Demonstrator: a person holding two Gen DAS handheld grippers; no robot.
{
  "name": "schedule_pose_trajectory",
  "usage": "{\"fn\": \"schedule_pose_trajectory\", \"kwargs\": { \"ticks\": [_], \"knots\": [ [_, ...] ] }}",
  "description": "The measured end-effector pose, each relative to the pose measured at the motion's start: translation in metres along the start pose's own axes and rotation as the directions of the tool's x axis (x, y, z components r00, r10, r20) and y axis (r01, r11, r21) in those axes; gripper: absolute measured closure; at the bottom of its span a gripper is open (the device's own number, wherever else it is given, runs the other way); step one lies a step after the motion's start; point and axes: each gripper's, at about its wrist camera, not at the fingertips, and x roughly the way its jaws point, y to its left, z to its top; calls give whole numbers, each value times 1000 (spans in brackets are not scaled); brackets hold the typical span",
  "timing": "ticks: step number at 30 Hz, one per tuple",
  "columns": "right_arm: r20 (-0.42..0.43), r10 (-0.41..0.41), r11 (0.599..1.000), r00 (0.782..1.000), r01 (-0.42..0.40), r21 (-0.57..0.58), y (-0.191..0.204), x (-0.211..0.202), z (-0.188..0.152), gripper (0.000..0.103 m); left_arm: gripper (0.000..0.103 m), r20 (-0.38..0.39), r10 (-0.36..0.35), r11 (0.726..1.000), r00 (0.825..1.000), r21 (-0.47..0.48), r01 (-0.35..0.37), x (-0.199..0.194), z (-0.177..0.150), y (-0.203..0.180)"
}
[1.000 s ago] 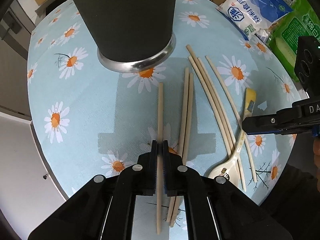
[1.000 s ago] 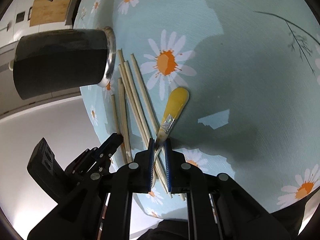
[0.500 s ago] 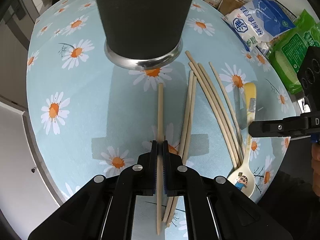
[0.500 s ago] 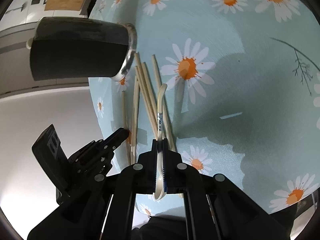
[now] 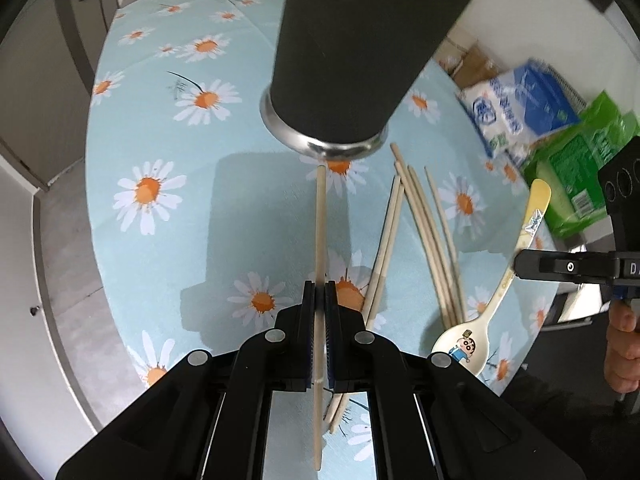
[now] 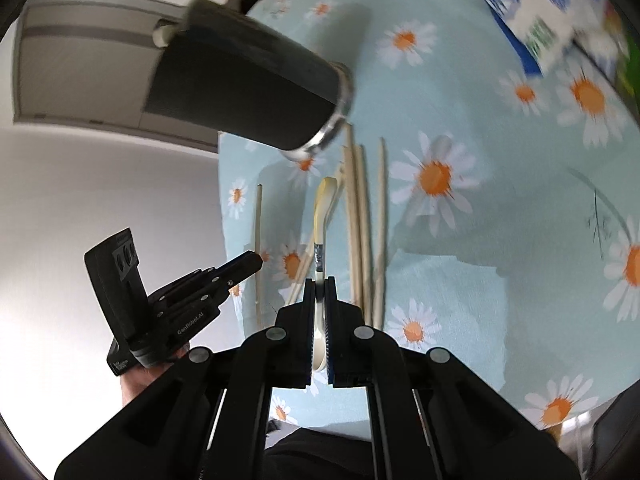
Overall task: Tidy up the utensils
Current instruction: 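Grasp a chopstick with the left gripper while the right grasps the yellow spoon, then lift both items and drop them into the black holder cup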
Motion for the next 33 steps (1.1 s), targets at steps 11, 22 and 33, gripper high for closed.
{"fn": "schedule_pose_trajectory", "kwargs": {
  "ticks": [11,22,33],
  "knots": [
    [54,-53,947,997,67,-313,49,-20,11,98,100,178,-82,996,981,-18,86,-51,7,-27],
    [91,0,828,996,51,-558,89,-65,40,98,100,398,-64,994,915,-59,95,-113,40,-60],
    [193,82,744,978,69,-665,132,-98,85,98,100,636,-32,986,771,-108,130,-145,62,-64]
  ]
}}
